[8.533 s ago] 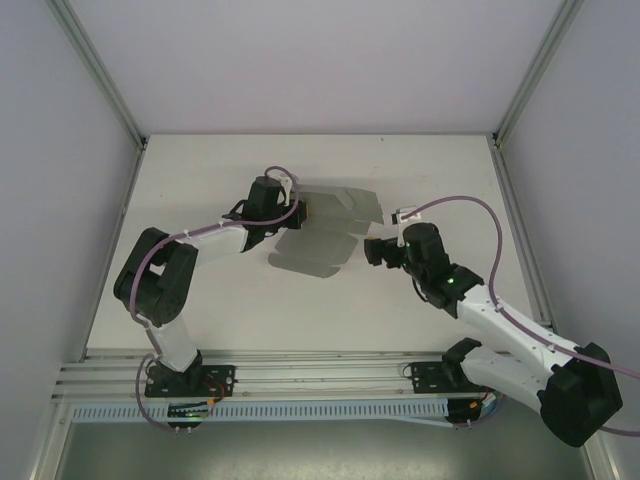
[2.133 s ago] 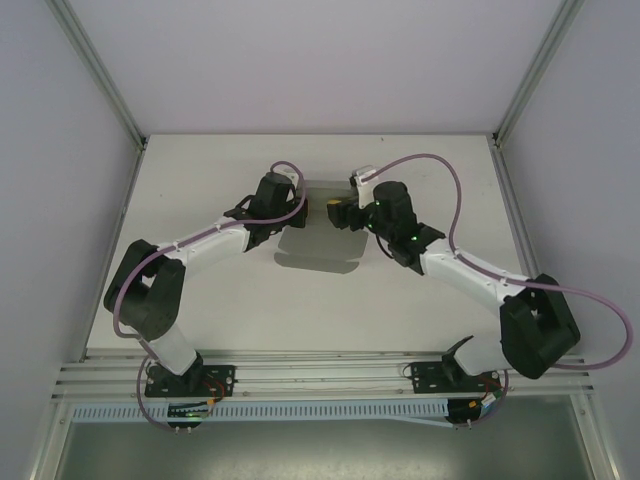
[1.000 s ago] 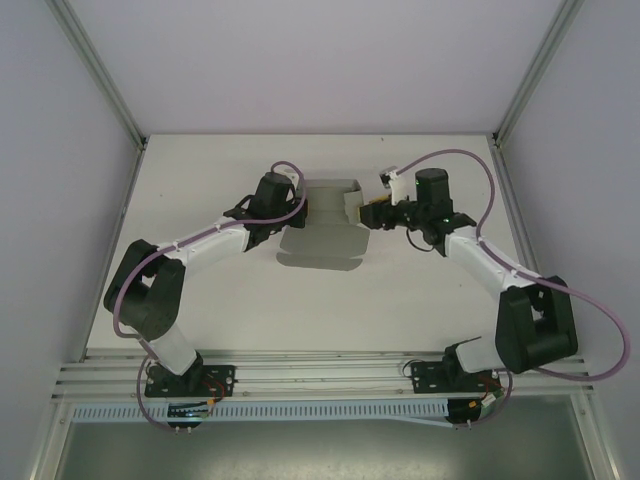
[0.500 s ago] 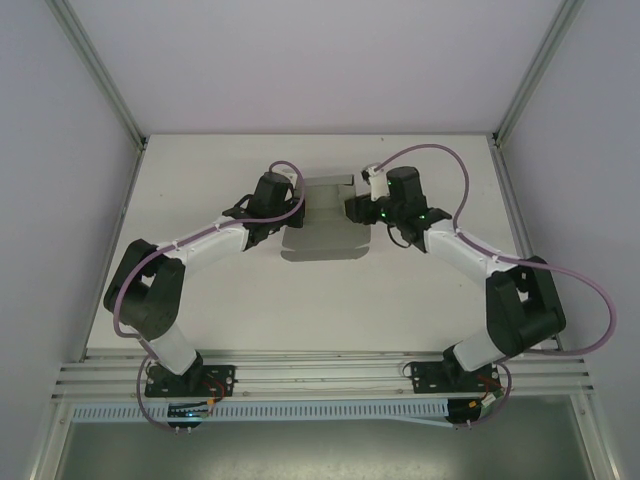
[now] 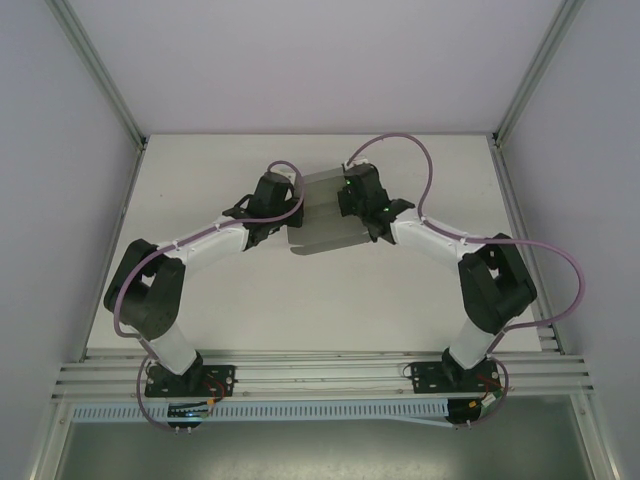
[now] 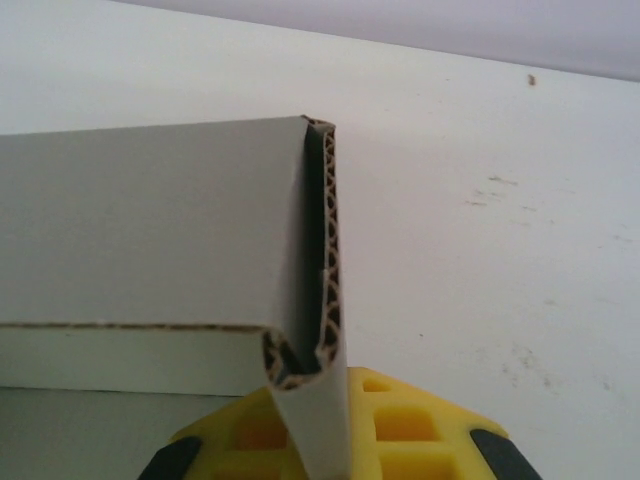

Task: Assemble paper box

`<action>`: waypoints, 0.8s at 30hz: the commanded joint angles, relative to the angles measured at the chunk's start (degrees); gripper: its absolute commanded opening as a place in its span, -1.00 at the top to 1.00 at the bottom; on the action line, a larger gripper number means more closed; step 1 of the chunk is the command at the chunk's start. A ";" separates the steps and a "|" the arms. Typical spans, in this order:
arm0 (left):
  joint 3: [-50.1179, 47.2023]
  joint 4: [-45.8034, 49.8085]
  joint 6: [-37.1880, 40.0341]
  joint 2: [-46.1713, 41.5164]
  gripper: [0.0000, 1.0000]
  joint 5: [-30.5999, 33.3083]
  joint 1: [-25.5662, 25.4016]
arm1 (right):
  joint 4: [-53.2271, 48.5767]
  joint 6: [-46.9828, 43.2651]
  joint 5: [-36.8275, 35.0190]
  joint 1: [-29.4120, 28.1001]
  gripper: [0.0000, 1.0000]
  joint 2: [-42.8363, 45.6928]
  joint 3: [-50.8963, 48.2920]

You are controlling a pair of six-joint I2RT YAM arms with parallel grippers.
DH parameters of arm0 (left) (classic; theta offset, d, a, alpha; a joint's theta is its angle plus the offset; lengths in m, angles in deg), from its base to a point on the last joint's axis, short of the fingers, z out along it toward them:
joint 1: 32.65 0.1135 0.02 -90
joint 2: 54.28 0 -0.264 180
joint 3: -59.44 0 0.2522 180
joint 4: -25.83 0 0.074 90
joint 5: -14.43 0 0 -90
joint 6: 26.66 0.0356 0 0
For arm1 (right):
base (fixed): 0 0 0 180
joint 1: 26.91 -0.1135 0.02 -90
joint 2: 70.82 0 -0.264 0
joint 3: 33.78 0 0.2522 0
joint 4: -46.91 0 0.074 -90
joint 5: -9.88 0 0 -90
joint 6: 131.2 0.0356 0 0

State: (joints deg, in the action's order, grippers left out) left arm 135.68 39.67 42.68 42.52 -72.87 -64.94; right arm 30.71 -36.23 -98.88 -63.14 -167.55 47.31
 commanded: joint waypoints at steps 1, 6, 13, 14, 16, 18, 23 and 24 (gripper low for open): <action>0.95 0.35 0.33 -1.76 1.00 -1.22 -0.48 | -3.54 1.68 -11.90 1.20 0.94 -1.24 2.16; 0.36 0.27 -0.32 -2.88 1.00 -0.05 -0.49 | -7.88 2.86 -23.49 1.08 1.00 -2.69 2.56; 0.20 0.66 -1.38 -3.37 1.00 1.04 -0.49 | -26.57 20.37 -42.90 1.94 0.89 -7.10 9.14; 0.11 0.29 -1.60 -3.22 1.00 0.91 -0.49 | -29.15 25.56 -44.11 1.95 0.89 -7.05 9.79; 0.45 0.40 -1.84 -2.76 1.00 0.49 -0.49 | -28.32 32.83 -42.07 2.05 0.90 -6.09 8.87; 1.12 1.23 -1.68 -2.24 1.00 0.37 -0.51 | -24.79 34.31 -36.48 2.48 1.00 -5.25 7.84; 1.48 2.16 -1.17 -2.71 1.00 1.61 -0.52 | -11.37 16.71 -30.77 1.65 1.00 -5.32 4.75; 1.30 2.05 -1.06 -3.00 1.00 1.67 -0.46 | -9.22 9.01 -30.31 1.56 1.00 -5.97 4.31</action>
State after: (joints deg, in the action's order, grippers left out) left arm 135.99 39.26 42.28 42.54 -73.37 -66.84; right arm 18.71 -18.57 -118.34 -67.34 -172.36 53.82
